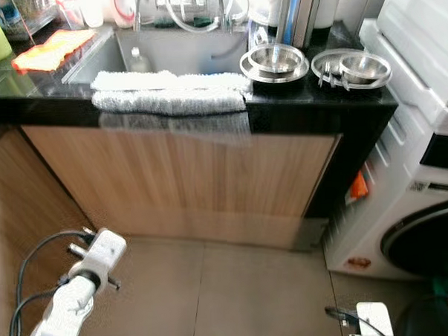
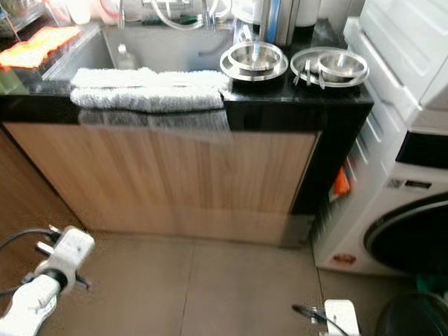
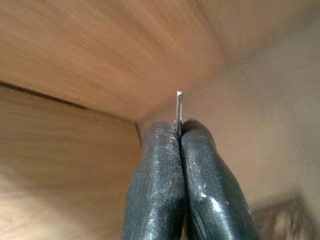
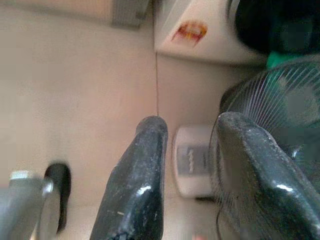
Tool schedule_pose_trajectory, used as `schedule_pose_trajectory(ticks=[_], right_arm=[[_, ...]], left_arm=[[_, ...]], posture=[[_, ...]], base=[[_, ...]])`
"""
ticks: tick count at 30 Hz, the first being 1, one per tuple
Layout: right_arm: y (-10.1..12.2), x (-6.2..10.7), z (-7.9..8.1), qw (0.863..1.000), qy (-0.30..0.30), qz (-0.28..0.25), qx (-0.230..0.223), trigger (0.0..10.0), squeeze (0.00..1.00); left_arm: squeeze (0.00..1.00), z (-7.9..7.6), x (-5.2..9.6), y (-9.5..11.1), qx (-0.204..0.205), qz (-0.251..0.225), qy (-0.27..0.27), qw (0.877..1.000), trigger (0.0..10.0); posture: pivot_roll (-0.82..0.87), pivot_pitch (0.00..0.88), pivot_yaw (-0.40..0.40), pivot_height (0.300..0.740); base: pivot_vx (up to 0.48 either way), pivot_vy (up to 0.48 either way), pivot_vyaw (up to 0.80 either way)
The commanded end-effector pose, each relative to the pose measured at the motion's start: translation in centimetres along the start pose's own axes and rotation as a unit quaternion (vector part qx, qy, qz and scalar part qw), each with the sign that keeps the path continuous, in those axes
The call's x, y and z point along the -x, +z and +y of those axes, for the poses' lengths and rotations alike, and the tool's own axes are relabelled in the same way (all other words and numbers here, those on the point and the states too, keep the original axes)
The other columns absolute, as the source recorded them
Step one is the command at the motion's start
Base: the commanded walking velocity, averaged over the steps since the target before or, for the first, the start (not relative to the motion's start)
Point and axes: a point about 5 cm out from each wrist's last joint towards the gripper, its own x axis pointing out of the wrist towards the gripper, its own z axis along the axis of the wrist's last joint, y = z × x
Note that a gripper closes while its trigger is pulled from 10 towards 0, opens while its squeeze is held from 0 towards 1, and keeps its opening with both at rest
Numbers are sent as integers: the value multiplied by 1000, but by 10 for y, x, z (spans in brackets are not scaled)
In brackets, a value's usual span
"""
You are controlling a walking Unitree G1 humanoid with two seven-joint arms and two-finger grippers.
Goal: Kitchen organization
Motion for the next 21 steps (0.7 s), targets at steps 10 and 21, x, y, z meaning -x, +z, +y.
schedule_pose_trajectory(ticks=[10,21], right_arm=[[-50,13,5,994,30,107,11,10000,0],[-60,17,9,986,36,141,-86,10000,0]], left_arm=[[0,-50,31,-77,-50,182,-86,978,10000],[0,-80,50,-100,309,263,-5,914,10000]], posture=[[-61,84,-11,740],[-55,92,-22,740]], base=[[0,0,0],[0,0,0]])
